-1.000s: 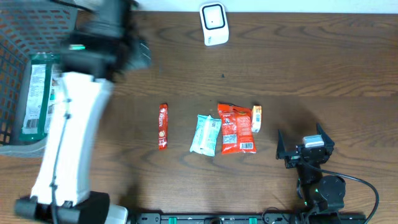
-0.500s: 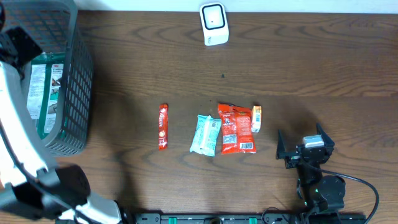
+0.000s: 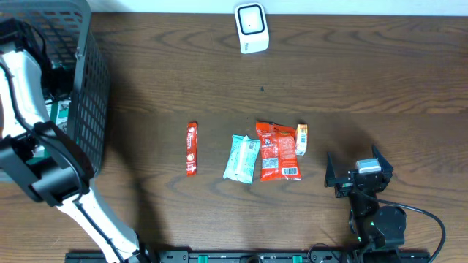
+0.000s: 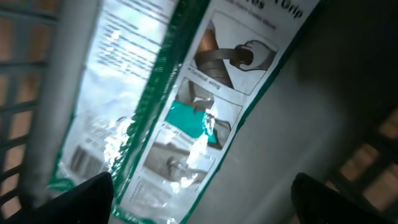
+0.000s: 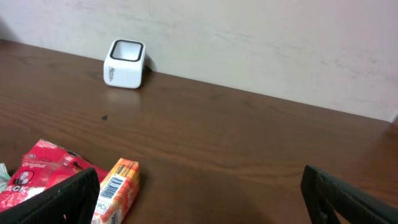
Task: Scan the item barcode
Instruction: 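Reach into the basket and grasp the green 3M gloves pack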
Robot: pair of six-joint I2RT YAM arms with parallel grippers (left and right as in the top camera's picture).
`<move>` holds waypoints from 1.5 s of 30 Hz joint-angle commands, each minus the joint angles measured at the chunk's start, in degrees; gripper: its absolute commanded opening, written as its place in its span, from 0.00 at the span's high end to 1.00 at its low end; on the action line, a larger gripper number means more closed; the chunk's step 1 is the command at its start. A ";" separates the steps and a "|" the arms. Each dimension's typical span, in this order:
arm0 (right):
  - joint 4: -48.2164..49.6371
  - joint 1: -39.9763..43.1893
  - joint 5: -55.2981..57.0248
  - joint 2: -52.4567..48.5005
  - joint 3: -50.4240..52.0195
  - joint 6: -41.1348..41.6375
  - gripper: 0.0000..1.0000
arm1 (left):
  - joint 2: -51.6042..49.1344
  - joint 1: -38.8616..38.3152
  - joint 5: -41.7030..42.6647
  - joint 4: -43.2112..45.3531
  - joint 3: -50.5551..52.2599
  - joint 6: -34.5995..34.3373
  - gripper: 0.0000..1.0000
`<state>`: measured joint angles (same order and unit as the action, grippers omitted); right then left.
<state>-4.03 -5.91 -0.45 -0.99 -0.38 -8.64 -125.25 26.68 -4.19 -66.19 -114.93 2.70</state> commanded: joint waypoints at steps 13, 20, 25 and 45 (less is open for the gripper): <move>-0.26 -0.20 -0.26 0.24 0.07 -0.63 0.01 | -10.64 0.52 -3.10 2.27 0.35 1.31 0.09; -0.26 -0.20 -0.26 0.24 0.07 -0.63 0.01 | -11.91 0.63 -3.10 2.75 0.35 1.33 0.43; -0.26 -0.17 -0.26 0.24 0.07 -0.63 0.01 | -11.91 0.81 -3.10 2.93 0.35 1.31 0.66; -0.26 -0.17 -0.26 0.24 0.07 -0.63 0.01 | 12.50 0.90 -8.96 6.38 -1.03 -4.11 0.93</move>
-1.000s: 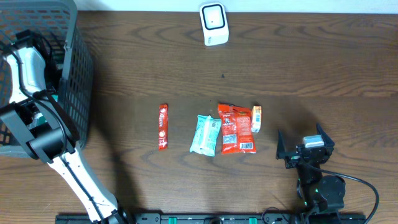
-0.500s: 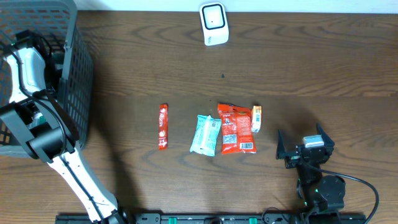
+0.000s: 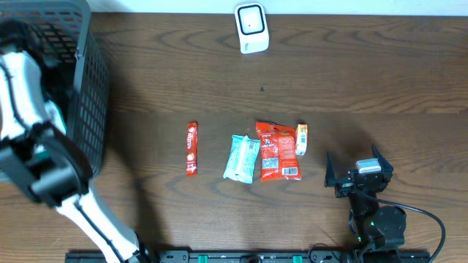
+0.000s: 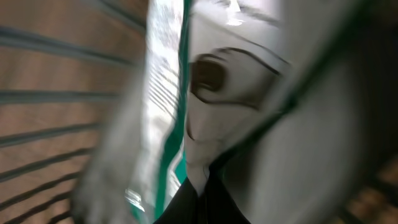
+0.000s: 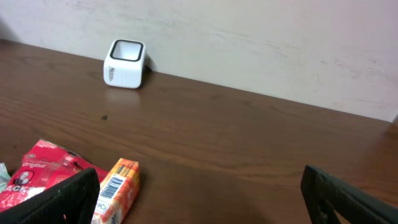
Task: Scan the item barcode
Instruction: 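Reach into the basket and grasp the green 3M gloves pack, then lift the gloves pack out and carry it toward the table center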
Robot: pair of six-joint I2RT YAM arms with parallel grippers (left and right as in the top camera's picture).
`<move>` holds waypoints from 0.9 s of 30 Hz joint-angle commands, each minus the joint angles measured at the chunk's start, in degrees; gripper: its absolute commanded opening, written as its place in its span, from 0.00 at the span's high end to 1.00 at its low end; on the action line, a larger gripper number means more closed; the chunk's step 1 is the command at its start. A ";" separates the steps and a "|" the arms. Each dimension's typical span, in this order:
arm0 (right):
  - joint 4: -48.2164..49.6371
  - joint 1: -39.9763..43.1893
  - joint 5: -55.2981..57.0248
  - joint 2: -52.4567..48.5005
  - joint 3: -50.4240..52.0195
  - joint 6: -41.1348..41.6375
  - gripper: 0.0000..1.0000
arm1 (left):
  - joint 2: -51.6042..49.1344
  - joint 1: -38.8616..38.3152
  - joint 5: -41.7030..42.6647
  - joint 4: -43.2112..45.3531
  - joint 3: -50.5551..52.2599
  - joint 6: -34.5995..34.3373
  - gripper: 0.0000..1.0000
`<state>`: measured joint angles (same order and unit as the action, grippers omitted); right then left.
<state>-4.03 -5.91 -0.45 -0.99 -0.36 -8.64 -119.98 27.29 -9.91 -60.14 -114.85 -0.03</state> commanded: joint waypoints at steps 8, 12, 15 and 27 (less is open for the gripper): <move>-0.26 -0.17 -0.26 0.24 0.04 -0.63 0.01 | 13.88 0.28 -3.21 -0.02 -1.11 -4.85 0.93; -0.26 -0.17 -0.26 0.24 0.04 -0.63 0.01 | 17.49 -0.50 -3.54 0.70 -1.11 -5.51 0.93; -0.26 -0.17 -0.26 0.24 0.04 -0.63 0.01 | 22.71 -1.88 -6.32 2.32 -1.11 -6.29 0.93; -0.26 -0.17 -0.24 0.24 0.04 -0.63 0.01 | 46.51 -25.77 -5.62 -0.68 -1.09 -10.16 0.93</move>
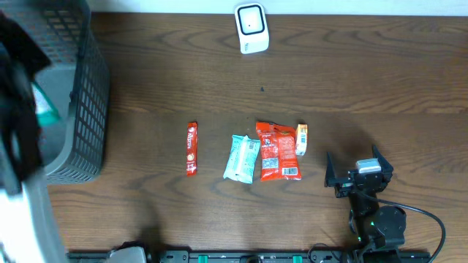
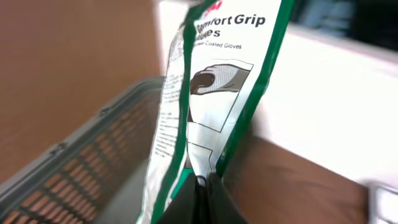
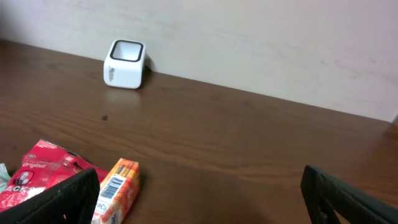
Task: Scan the item barcode
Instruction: 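Lift the gloves pack out and carry it toward the table center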
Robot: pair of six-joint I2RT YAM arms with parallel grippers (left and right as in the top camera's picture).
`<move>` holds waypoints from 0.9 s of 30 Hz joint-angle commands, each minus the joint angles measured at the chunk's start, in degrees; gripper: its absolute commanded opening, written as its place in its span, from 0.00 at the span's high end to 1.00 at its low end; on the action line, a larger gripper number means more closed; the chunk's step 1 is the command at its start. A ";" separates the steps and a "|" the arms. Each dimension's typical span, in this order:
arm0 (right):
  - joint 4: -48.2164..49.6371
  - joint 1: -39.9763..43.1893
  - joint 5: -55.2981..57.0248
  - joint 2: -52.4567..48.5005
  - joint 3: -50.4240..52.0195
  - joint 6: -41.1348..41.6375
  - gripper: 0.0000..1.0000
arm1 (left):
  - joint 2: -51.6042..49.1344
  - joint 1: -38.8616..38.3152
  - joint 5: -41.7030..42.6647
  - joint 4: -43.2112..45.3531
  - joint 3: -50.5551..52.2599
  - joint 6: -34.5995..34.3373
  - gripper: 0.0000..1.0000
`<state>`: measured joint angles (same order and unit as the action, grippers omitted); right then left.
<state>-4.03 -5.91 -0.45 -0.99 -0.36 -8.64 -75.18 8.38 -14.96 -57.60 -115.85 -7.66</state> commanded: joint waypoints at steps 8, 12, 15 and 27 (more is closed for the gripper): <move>-0.26 -0.17 -0.26 0.24 0.04 -0.63 0.01 | -1.42 -24.72 -0.57 -14.93 7.98 -10.78 0.93; -0.26 -0.17 -0.26 0.24 0.04 -0.63 0.01 | -6.03 -28.20 -0.61 -14.29 16.15 -12.59 0.93; -0.26 -0.17 -0.26 0.24 0.04 -0.63 0.01 | -10.36 -29.38 -0.96 -13.27 22.14 -14.14 0.93; -0.26 -0.17 -0.26 0.24 0.04 -0.63 0.01 | -21.57 -29.20 -3.23 0.04 37.38 -15.61 0.93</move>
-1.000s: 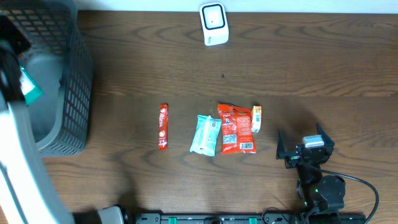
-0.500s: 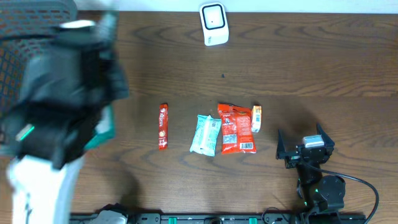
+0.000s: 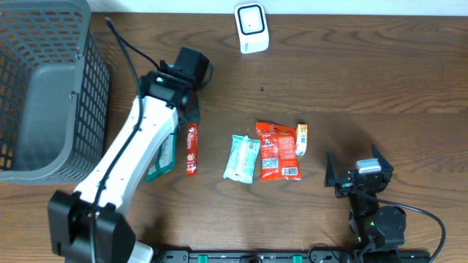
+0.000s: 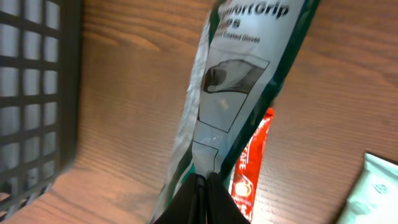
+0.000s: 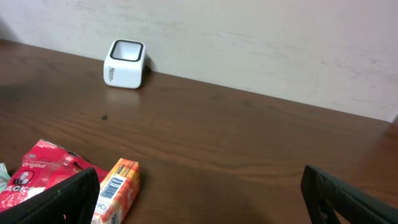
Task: Scan the item barcode
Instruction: 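Lift the gloves pack out and carry it toward the table center, then lower the gloves pack onto the table left of the Nescafe sachet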
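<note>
My left gripper is shut on the lower edge of a long green-and-white glove package. The package hangs over the table between the basket and a red stick pack. From overhead the package shows partly under my left arm. The white barcode scanner stands at the far edge of the table, also seen in the right wrist view. My right gripper rests open at the near right, holding nothing.
A grey mesh basket fills the far left. In the middle lie the red stick pack, a light blue packet, a red snack bag and a small orange box.
My left gripper, holding the glove package, was above the basket at the far left. Now it is to the right of the basket, over the table by the red stick pack. The right arm has not moved.
My left gripper was open over the glove package inside the basket. Then it was shut on the package down in the basket, then held it up above the basket's rim. Now it holds it over the table outside the basket.
</note>
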Robot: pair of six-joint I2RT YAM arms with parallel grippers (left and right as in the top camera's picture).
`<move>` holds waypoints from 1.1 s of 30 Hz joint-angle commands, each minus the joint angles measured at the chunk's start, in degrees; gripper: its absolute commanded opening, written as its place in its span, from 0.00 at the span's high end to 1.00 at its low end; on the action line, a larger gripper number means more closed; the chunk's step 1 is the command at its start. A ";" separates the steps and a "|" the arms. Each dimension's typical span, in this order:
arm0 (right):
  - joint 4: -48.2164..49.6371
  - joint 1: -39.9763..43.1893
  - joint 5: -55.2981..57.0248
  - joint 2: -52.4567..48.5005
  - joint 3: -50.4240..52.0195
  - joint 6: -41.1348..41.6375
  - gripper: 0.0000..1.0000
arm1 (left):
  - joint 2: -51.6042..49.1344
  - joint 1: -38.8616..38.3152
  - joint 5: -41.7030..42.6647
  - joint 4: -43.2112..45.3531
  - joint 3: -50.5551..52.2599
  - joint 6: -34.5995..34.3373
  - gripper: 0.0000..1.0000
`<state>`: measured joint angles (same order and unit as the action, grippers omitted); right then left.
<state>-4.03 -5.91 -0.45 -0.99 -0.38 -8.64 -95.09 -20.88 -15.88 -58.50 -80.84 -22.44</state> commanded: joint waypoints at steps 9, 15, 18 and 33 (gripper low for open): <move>-0.26 -0.17 -0.26 0.24 0.07 -0.63 0.01 | -4.96 0.02 -6.03 6.51 11.98 -1.11 0.93; -0.26 -0.17 -0.26 0.24 0.07 -0.63 0.01 | -5.01 -0.11 -1.79 14.78 19.41 -2.10 0.93; -0.26 -0.17 -0.26 0.24 0.07 -0.63 0.01 | -5.01 -0.11 -1.22 17.53 21.07 -2.12 0.93; -0.26 -0.17 -0.26 0.24 0.07 -0.63 0.01 | -5.33 -1.57 5.40 25.05 24.96 -2.78 0.92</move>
<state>-4.05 -5.91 -0.45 -0.99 -0.38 -8.62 -99.79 -21.63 -11.81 -34.50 -57.91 -24.23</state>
